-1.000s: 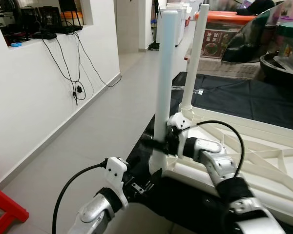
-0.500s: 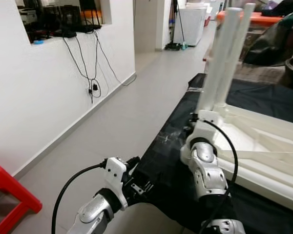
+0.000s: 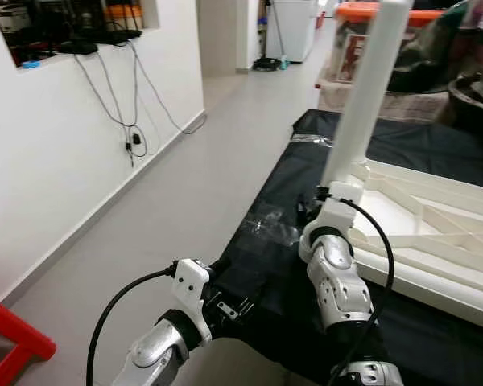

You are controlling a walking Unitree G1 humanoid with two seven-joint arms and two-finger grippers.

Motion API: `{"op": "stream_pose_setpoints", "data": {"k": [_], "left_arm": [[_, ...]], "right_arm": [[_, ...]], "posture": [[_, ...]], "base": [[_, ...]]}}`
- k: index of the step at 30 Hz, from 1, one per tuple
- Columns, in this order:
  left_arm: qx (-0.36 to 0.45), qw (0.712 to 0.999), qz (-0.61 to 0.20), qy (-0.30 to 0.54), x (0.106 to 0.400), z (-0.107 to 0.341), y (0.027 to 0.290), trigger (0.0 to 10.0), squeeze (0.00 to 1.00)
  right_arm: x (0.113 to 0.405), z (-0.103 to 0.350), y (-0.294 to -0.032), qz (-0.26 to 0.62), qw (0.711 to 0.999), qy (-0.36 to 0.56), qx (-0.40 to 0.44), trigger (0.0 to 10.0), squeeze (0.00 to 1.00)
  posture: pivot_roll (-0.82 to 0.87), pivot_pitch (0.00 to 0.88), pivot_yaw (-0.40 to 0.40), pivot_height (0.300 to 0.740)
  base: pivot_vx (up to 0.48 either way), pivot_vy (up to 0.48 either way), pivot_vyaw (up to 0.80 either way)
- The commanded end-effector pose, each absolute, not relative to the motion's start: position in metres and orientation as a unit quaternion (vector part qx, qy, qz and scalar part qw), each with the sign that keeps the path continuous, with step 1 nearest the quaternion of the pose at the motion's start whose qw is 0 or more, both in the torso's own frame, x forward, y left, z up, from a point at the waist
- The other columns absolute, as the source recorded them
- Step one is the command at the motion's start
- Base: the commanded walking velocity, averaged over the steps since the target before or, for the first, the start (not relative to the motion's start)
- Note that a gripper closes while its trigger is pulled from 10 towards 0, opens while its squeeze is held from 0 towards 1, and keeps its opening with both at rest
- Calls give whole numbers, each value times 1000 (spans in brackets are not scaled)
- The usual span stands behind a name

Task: Building children table

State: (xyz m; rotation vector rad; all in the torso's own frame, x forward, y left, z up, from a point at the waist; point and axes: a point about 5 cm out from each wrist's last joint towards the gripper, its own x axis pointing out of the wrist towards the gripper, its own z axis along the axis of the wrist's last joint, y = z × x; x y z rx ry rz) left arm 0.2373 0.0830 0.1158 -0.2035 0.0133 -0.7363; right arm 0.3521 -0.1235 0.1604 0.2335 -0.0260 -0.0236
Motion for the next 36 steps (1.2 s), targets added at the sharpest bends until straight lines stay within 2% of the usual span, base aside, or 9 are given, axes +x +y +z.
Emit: {"op": "stream_pose_setpoints", "data": {"k": [1, 7, 8, 12, 23, 24, 27, 28, 36], "left_arm": [[-97, 928, -361, 9, 237, 115, 84, 10000, 0], [-96, 928, -360, 10, 237, 114, 84, 10000, 0], [-96, 927, -361, 10, 237, 114, 85, 10000, 0], [-95, 926, -364, 12, 237, 113, 85, 10000, 0], [-97, 928, -360, 12, 236, 112, 84, 10000, 0], [-98, 928, -360, 13, 236, 112, 84, 10000, 0], [-98, 928, -360, 13, 236, 112, 84, 10000, 0], [-98, 928, -360, 13, 235, 112, 84, 10000, 0], [-98, 928, -359, 12, 236, 112, 84, 10000, 0]], "right_arm": [[349, 158, -100, 87, 987, -19, 136, 10000, 0], [349, 162, -103, 243, 962, -7, 122, 10000, 0], [347, 166, -105, 345, 933, 4, 103, 10000, 0], [341, 172, -110, 492, 868, 30, 52, 10000, 0], [347, 182, -108, 640, 765, 71, -19, 10000, 0], [346, 181, -106, 655, 750, 81, -35, 9059, 0], [346, 181, -106, 670, 736, 90, -43, 9059, 0], [345, 178, -105, 678, 726, 99, -56, 0, 0], [352, 173, -101, 640, 761, 72, -73, 0, 0]], "posture": [[33, 9, 5, 740], [35, 0, 2, 740], [38, 0, 7, 740], [58, 0, -3, 740], [73, 0, -19, 740], [78, 0, -20, 740], [78, 0, -20, 740], [80, 0, -21, 740], [80, 0, -19, 740]], "base": [[0, 0, 0], [0, 0, 0], [0, 0, 0], [0, 0, 0], [0, 0, 0], [0, 0, 0], [0, 0, 0], [0, 0, 0], [0, 0, 0]]}}
